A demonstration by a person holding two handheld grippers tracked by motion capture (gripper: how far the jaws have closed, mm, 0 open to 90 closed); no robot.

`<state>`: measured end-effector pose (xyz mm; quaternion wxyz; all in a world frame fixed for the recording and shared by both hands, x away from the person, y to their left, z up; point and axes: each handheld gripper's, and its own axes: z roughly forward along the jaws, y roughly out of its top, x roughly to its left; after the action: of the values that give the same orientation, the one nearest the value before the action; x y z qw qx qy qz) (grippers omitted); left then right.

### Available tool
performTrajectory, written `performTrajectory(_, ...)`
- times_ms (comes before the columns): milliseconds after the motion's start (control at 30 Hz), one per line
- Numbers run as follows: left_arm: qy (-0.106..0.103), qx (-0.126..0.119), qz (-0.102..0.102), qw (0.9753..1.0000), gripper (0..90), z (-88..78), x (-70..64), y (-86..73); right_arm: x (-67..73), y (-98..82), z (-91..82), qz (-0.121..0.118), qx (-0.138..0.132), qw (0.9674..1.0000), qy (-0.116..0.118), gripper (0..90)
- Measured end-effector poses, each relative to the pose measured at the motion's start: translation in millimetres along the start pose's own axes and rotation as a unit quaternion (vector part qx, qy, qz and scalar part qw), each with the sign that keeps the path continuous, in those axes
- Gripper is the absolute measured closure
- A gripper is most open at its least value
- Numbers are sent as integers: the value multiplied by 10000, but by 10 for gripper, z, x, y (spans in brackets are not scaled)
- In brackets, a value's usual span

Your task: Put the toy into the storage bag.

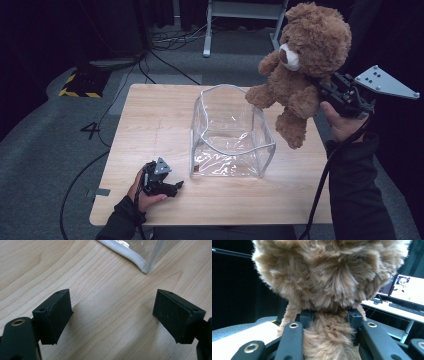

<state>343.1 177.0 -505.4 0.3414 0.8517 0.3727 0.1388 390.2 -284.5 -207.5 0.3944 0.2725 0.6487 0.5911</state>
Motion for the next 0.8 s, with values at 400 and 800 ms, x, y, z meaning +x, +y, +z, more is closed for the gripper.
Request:
performTrajectory(400,-3,-5,-8,10000,157,1,-1,0,195,45,183,1,1,9997,251,672)
performTrajectory(800,2,-6,-6,10000,157,1,-1,0,380,41,414,80,14,9988,479,672)
